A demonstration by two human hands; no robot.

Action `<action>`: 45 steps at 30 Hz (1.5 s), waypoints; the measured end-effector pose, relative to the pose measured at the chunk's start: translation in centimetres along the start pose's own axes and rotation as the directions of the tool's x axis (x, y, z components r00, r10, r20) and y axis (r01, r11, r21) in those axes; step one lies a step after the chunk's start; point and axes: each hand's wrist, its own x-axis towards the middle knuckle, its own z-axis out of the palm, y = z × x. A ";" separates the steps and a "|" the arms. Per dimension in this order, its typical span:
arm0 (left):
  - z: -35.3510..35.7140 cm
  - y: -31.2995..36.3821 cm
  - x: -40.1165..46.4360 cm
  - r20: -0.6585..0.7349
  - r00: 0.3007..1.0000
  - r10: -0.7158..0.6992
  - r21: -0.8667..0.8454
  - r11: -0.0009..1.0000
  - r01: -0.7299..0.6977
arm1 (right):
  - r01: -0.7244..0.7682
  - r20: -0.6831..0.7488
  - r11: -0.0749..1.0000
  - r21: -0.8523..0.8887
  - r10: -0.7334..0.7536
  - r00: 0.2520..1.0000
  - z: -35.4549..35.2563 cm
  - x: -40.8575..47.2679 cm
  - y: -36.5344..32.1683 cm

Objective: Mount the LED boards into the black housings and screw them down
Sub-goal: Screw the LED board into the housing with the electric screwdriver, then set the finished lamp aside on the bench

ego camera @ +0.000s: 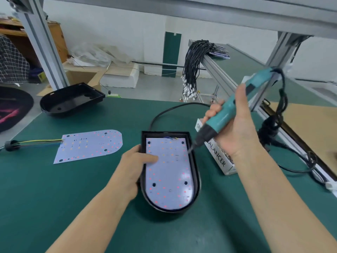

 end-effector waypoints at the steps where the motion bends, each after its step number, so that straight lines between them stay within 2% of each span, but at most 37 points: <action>1: -0.8 0.3 0.0 -0.003 1.000 0.000 -0.048 0.999 0.000 | -0.045 -0.067 0.993 -0.111 0.038 0.997 -0.4 -0.3 0.0; 3: -2.4 1.0 0.0 -0.012 1.000 0.013 -0.121 0.993 -0.014 | -0.136 -0.182 0.921 -0.365 0.073 0.981 -1.1 -1.0 0.8; 5: -3.9 1.7 0.0 -0.005 1.000 0.007 -0.182 0.983 -0.008 | -0.177 -0.232 0.795 -0.580 0.048 0.972 -1.5 -1.7 2.2; 7: -4.9 2.3 0.0 0.011 1.000 -0.005 -0.216 0.976 0.007 | -0.217 -0.241 0.638 -0.739 0.050 0.969 -1.5 -2.3 3.8; 9: -5.5 2.8 0.1 0.028 1.000 -0.007 -0.236 0.972 0.013 | -0.284 -0.271 0.490 -0.824 0.098 0.957 -1.6 -2.6 5.3; 11: -5.8 3.4 0.0 0.065 0.997 0.031 -0.244 0.970 -0.015 | -0.314 -0.303 0.300 -0.901 0.083 0.949 -1.6 -2.6 6.4; 12: -6.0 3.7 0.0 0.082 0.995 0.060 -0.247 0.968 -0.038 | -0.314 -0.312 0.143 -0.938 0.038 0.949 -1.5 -2.5 6.7; 14: -6.7 4.3 0.0 0.087 0.989 0.120 -0.252 0.963 -0.094 | -0.311 -0.300 -0.262 -0.914 -0.080 0.950 -1.1 -2.3 6.6; 15: -7.1 4.7 0.1 0.081 0.985 0.149 -0.248 0.961 -0.125 | -0.296 -0.274 -0.420 -0.858 -0.114 0.955 -0.8 -2.3 6.4; 17: -7.9 5.5 0.3 0.079 0.978 0.193 -0.248 0.954 -0.168 | -0.242 -0.231 -0.601 -0.761 -0.097 0.968 -0.2 -2.1 5.9; 19: -8.4 6.2 0.5 0.094 0.971 0.220 -0.265 0.946 -0.188 | -0.189 -0.193 -0.700 -0.689 -0.074 0.978 0.3 -1.8 5.3; 21: -8.6 6.6 0.7 0.137 0.960 0.243 -0.283 0.939 -0.197 | -0.177 -0.103 -0.703 -0.689 -0.148 0.984 0.6 -1.1 4.4; 24: -8.4 7.0 0.6 0.191 0.945 0.264 -0.280 0.938 -0.206 | -0.091 0.143 -0.626 -0.774 -0.314 0.939 0.9 1.7 2.6; 26: -8.1 7.1 0.4 0.238 0.933 0.270 -0.277 0.939 -0.202 | -0.010 0.225 -0.633 -0.774 -0.290 0.930 1.0 4.6 2.0; 28: -7.5 7.5 0.2 0.281 0.919 0.277 -0.277 0.940 -0.198 | 0.013 0.233 -0.701 -0.713 -0.219 0.947 0.9 7.5 2.0; 30: -6.9 7.8 0.1 0.356 0.888 0.290 -0.300 0.936 -0.185 | 0.014 0.210 -0.750 -0.661 -0.167 0.963 0.3 9.9 2.3; 33: -6.2 8.3 0.2 0.453 0.820 0.350 -0.331 0.920 -0.210 | -0.022 0.073 -0.731 -0.682 -0.098 0.993 -0.9 12.7 2.1; 37: -5.6 8.7 0.6 0.433 0.826 0.360 -0.325 0.917 -0.230 | 0.056 0.011 -0.730 -0.681 0.067 0.998 -1.9 13.7 0.7; 38: -5.7 8.6 0.9 0.394 0.844 0.363 -0.337 0.912 -0.234 | 0.037 0.017 -0.720 -0.693 0.036 0.999 -2.4 13.7 -0.1; 42: -6.1 7.9 2.0 0.202 0.929 0.311 -0.405 0.890 -0.210 | -0.209 0.007 -0.643 -0.737 -0.317 0.948 -4.9 13.0 -6.2; 45: -6.2 7.7 2.2 0.052 0.960 0.276 -0.446 0.866 -0.225 | -0.355 -0.163 -0.609 -0.709 -0.348 0.923 -7.8 11.5 -11.7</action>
